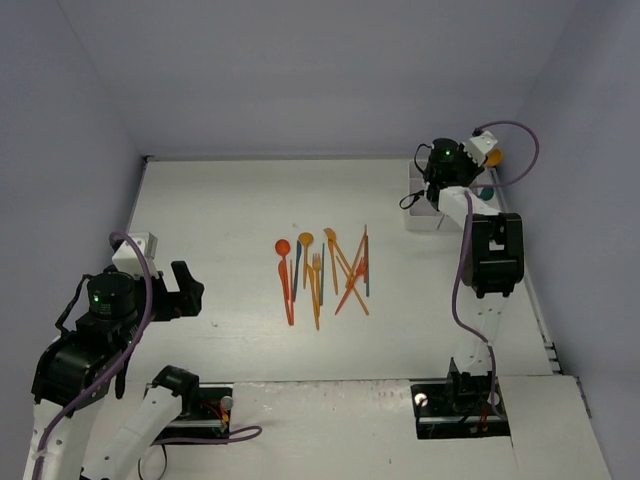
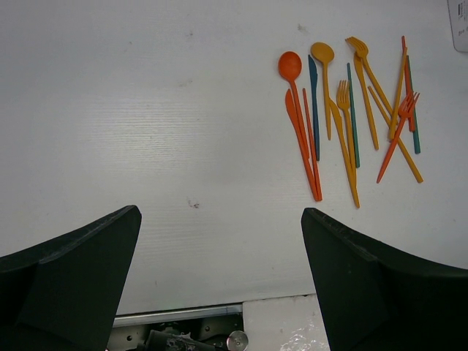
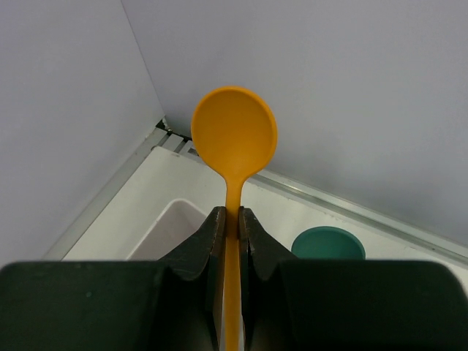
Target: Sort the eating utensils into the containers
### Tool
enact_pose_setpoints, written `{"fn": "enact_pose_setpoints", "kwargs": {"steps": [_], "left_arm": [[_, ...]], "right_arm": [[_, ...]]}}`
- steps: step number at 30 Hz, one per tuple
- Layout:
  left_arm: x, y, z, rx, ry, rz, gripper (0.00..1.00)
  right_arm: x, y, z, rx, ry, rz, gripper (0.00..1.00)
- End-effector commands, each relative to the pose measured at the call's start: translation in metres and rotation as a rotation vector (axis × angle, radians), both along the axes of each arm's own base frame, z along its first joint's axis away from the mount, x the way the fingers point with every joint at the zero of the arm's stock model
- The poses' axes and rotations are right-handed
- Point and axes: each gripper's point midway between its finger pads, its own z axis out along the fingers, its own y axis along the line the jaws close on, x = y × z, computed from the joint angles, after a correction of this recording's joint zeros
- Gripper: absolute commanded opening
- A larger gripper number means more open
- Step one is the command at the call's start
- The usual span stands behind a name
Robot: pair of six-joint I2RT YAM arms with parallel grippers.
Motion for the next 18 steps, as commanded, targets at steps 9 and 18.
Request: {"fn": "enact_pose_setpoints", "kwargs": {"steps": [9,18], "left_arm": [[0.006,-0.003,0.020,-0.040,-0.071,0.009,0.90],[-0.004,-0.004,0.021,-0.077,-0.094,-0.001,0.90]], "right_arm": [[-0.007,0.000,0.018,0.024,-0.143,-0.056,0.09],[-0.016,0.011,0.009,0.031,-0.124,-0.036,0.21]]}}
